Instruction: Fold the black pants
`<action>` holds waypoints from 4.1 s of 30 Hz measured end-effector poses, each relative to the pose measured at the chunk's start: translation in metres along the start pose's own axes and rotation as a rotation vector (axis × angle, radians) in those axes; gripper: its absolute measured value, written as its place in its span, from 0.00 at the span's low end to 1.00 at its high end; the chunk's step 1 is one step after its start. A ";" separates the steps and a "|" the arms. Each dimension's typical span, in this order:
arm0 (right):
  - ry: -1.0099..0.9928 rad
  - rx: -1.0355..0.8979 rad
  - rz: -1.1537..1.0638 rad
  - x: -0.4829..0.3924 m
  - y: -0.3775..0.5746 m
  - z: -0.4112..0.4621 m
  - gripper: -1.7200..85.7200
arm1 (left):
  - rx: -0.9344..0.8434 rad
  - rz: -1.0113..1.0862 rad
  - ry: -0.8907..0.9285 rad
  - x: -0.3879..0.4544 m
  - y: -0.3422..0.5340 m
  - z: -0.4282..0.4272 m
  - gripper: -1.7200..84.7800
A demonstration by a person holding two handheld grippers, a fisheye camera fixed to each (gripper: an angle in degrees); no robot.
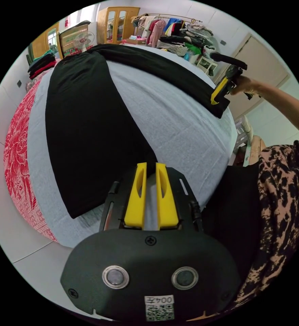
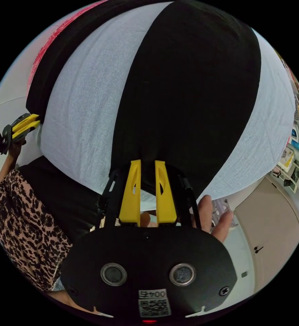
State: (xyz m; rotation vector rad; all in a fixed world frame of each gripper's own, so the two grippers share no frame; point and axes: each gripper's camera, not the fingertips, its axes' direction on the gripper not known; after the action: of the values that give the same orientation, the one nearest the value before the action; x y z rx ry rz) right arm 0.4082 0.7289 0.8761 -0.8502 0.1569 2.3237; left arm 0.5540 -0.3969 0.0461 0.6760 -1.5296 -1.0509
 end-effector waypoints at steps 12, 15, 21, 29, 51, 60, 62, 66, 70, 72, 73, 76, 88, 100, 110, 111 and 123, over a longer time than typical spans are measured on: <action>0.002 -0.003 0.011 -0.014 0.016 0.003 0.10 | 0.169 -0.088 -0.042 -0.024 -0.010 -0.055 0.14; 0.002 0.019 -0.003 -0.017 0.024 0.002 0.10 | 0.132 -0.151 -0.066 -0.049 -0.020 -0.041 0.15; -0.013 0.061 0.006 -0.021 0.043 0.000 0.10 | 0.003 -0.198 -0.067 -0.059 -0.026 0.005 0.16; 0.048 0.070 0.004 -0.036 0.064 -0.007 0.10 | -0.004 -0.229 -0.150 -0.046 -0.032 0.018 0.15; -0.129 0.196 -0.201 -0.005 0.161 -0.063 0.10 | 0.152 -0.676 -0.024 0.030 -0.046 0.023 0.18; -0.068 0.270 -0.258 -0.003 0.210 -0.102 0.09 | 0.142 -0.561 0.107 0.099 -0.081 0.083 0.17; -0.109 0.305 -0.256 0.007 0.225 -0.113 0.10 | 0.142 -0.503 0.127 0.104 -0.090 0.095 0.17; -0.357 0.284 -0.219 0.039 0.238 -0.135 0.12 | 0.164 -0.439 0.190 0.111 -0.100 0.121 0.17; -0.574 0.371 -0.243 0.079 0.265 -0.184 0.13 | 0.182 -0.455 0.220 0.127 -0.102 0.135 0.18; -0.634 0.442 -0.245 0.098 0.282 -0.210 0.14 | 0.184 -0.459 0.236 0.143 -0.106 0.141 0.18; -0.683 0.482 -0.244 0.113 0.292 -0.226 0.14 | 0.180 -0.457 0.237 0.148 -0.108 0.142 0.18; -0.817 0.573 -0.262 0.155 0.318 -0.260 0.13 | 0.157 -0.447 0.204 0.170 -0.121 0.148 0.17; -0.839 0.646 -0.492 0.324 0.379 -0.392 0.14 | 0.319 -0.830 0.155 0.287 -0.201 0.195 0.14; -0.850 0.630 -0.460 0.362 0.326 -0.512 0.18 | 0.320 -0.873 -0.014 0.325 -0.226 0.211 0.17; -0.835 0.598 -0.349 0.365 0.216 -0.637 0.17 | 0.419 -0.865 0.034 0.274 -0.269 0.254 0.19; -0.841 0.604 -0.338 0.368 0.207 -0.645 0.17 | 0.404 -0.859 0.028 0.269 -0.277 0.256 0.19; -0.851 0.520 -0.328 0.394 -0.045 -0.777 0.18 | 0.446 -1.194 -0.094 0.240 -0.361 0.281 0.21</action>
State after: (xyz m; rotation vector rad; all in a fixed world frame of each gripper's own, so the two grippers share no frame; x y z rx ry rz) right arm 0.6247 0.7297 0.0306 0.3606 0.2122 1.9927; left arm 0.1847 -0.6891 -0.1643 2.0160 -1.4029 -1.5937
